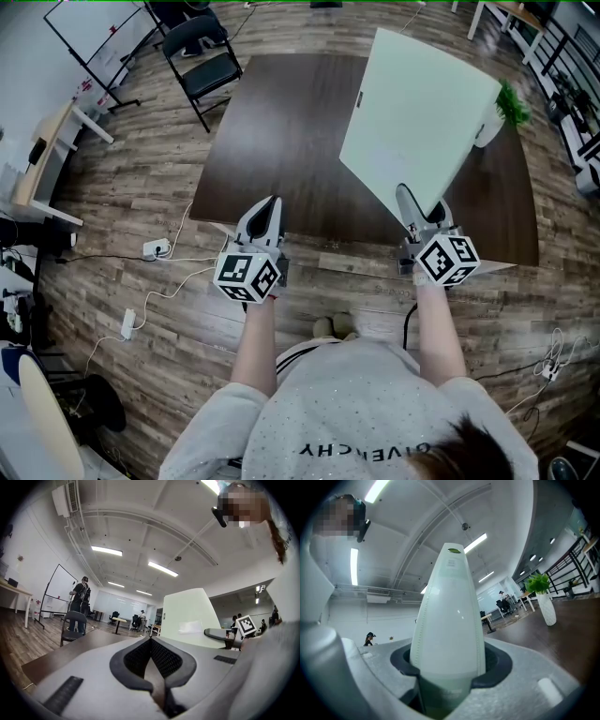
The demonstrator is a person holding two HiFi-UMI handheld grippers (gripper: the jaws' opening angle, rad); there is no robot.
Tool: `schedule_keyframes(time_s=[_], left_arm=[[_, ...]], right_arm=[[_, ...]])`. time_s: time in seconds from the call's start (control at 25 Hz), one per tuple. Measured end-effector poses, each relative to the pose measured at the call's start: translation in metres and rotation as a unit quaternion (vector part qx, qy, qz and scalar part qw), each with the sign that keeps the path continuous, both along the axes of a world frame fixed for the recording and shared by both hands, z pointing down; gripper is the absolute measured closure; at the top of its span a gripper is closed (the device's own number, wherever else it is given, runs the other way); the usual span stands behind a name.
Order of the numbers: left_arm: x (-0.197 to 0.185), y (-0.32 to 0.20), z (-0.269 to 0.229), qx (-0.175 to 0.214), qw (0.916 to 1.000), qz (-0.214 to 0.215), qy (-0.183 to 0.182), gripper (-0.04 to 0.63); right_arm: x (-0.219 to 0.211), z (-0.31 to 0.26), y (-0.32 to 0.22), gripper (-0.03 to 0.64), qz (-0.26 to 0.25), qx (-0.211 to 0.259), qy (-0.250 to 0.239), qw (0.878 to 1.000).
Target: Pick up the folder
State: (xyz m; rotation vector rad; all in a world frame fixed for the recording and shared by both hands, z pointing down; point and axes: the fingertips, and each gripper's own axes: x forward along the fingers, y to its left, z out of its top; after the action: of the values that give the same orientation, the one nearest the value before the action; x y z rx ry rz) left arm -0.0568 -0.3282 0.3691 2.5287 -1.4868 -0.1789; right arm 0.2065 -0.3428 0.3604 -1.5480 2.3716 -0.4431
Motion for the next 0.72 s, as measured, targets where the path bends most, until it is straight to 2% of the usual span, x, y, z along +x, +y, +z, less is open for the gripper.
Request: schedule_keyframes(time_s=[0.72], left_arm=[[0.009, 0.003, 0.018, -0.016, 0.9998, 0.011, 0.001, 0.597]], right_arm=[[0.013, 0.012, 0.01, 0.354, 0.017, -0.002, -0.011, 1.0]])
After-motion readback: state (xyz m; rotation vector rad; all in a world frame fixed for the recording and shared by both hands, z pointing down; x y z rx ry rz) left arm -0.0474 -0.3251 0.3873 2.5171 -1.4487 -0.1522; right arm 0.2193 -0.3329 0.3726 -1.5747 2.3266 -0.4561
